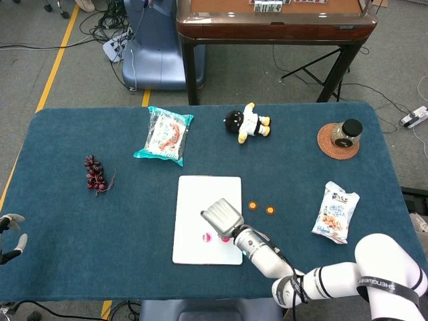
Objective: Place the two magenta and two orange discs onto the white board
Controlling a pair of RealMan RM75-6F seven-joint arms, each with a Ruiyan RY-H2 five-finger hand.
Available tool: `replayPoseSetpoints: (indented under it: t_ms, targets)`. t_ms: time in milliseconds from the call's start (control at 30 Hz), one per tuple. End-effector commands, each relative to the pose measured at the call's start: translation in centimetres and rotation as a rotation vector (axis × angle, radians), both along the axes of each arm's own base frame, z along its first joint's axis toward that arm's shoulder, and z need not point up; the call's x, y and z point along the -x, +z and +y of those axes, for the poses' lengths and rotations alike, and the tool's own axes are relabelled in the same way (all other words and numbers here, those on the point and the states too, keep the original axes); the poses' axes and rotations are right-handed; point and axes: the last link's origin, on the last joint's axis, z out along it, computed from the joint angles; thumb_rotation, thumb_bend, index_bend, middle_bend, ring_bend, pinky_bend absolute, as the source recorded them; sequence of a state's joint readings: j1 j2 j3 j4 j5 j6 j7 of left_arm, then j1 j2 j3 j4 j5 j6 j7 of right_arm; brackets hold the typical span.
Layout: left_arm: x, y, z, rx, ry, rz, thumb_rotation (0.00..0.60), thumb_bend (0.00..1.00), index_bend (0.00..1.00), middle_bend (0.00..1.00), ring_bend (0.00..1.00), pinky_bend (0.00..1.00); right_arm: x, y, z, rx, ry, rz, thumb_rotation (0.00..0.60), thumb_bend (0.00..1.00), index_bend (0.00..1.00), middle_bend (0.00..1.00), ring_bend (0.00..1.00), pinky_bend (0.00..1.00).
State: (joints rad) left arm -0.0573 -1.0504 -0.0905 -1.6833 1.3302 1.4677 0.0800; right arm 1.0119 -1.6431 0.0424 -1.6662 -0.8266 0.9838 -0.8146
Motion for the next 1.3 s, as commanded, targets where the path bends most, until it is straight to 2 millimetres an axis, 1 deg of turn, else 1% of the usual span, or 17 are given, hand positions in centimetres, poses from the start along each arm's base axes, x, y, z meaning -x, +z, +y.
replayPoseSetpoints:
  t_ms: [33,233,400,700,833,1300]
  targets:
    - [-0.1,-0.1,0.0,0.003,-0.002,0.001,0.6,0.38,0.49,0.51,0.42,0.63,1.3,1.5,-0.9,0.05,-0.029,0.022,0.6,0.13,0.4,1.0,1.0,1.0]
    - [0.0,-0.4,0.0,0.014,-0.001,0.005,0.6,0.38,0.48,0.51,0.42,0.63,4.4,3.9,-2.5,0.126,-0.095,0.071,0.6,0.16,0.4,1.0,1.0,1.0]
    - [0.0,-0.6,0.1,0.019,-0.001,0.007,0.6,0.38,0.48,0.51,0.42,0.63,6.8,5.2,-3.6,0.166,-0.154,0.103,0.6,0.17,0.4,1.0,1.0,1.0]
    - [-0.1,-0.7,0.1,0.025,-0.002,0.008,0.6,0.38,0.48,0.51,0.42,0.63,10.0,5.4,-4.0,0.169,-0.216,0.149,0.6,0.17,0.4,1.0,1.0,1.0]
    - [-0.1,-0.7,0.1,0.026,-0.003,0.007,0.6,0.38,0.48,0.51,0.42,0.63,10.9,5.3,-4.0,0.165,-0.231,0.159,0.6,0.17,0.4,1.0,1.0,1.0]
    - [-0.2,-1.0,0.1,0.036,-0.005,0.007,0.6,0.38,0.48,0.51,0.42,0.63,12.4,5.0,-3.4,0.15,-0.248,0.167,0.6,0.18,0.4,1.0,1.0,1.0]
